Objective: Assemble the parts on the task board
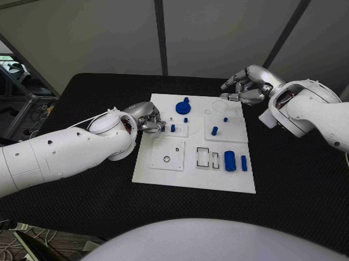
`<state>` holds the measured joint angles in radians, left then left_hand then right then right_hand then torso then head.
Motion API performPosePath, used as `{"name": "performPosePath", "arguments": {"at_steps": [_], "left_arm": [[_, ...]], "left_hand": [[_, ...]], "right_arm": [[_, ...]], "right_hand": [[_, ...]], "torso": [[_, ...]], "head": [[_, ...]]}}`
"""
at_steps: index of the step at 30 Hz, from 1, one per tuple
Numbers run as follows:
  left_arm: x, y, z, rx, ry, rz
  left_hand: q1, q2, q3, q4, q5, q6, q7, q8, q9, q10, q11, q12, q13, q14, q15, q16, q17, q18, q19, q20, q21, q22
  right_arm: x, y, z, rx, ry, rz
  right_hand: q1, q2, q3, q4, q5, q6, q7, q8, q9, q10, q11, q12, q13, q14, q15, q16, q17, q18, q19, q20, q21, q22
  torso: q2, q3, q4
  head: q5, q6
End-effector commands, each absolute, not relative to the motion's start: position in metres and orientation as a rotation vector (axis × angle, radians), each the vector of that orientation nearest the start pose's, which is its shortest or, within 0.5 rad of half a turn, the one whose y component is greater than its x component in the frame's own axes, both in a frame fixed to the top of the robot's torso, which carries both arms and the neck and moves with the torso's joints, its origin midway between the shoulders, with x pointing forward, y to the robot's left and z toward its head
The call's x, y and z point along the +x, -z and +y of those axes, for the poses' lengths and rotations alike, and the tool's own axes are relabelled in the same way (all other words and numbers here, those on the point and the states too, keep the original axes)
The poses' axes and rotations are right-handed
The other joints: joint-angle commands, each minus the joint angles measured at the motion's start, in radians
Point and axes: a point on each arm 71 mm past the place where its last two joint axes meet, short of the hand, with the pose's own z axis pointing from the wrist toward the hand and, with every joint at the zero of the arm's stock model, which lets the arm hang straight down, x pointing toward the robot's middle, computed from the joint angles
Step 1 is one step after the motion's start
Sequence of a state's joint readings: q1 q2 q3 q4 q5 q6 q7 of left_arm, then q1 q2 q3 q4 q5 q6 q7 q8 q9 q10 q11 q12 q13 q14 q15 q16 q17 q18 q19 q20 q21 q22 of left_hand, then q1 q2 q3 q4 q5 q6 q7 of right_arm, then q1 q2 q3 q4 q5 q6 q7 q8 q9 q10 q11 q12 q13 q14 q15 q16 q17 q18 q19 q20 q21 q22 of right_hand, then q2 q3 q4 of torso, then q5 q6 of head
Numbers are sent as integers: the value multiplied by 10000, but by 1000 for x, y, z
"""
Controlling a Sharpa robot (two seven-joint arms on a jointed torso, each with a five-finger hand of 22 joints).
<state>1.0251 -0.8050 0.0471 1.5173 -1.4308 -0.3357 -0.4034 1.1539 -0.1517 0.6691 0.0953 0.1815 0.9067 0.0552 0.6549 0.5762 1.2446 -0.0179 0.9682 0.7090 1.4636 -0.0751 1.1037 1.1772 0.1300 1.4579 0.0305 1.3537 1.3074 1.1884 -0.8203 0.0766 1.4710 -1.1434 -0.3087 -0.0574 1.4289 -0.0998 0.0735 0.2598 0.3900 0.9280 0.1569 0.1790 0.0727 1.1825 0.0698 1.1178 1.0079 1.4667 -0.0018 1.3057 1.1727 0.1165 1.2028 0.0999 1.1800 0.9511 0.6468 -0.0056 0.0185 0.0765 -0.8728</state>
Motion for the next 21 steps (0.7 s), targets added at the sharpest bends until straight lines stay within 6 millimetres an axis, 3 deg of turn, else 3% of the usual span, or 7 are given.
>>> {"name": "performPosePath", "arguments": {"at_steps": [1,21], "left_arm": [[471,244,204,-1457,4203,18467],[469,247,199,-1229,4279,18982]], "left_hand": [[20,-44,1495,-1417,41,45,-18,40,9,132,-59,51,11,187,-59,58,13,-775,50,6,65,1417],[-16,-63,1525,-1400,50,56,-26,58,20,183,-63,117,95,187,-62,56,12,-777,55,4,70,1424]], "right_arm": [[509,152,-206,1719,-8463,16408],[509,152,-206,1701,-8491,16419]], "right_hand": [[-65,63,17,63,32,-28,-27,57,-8,-47,-37,-14,-8,259,-92,-35,5,98,-23,-11,-42,-9],[-65,63,17,63,32,-28,-27,57,-8,-47,-37,-14,-8,259,-92,-35,5,98,-23,-11,-42,-9]], "torso": [[-3,-1,9],[-7,-8,12]], "head": [[-7,2],[-34,2]]}}
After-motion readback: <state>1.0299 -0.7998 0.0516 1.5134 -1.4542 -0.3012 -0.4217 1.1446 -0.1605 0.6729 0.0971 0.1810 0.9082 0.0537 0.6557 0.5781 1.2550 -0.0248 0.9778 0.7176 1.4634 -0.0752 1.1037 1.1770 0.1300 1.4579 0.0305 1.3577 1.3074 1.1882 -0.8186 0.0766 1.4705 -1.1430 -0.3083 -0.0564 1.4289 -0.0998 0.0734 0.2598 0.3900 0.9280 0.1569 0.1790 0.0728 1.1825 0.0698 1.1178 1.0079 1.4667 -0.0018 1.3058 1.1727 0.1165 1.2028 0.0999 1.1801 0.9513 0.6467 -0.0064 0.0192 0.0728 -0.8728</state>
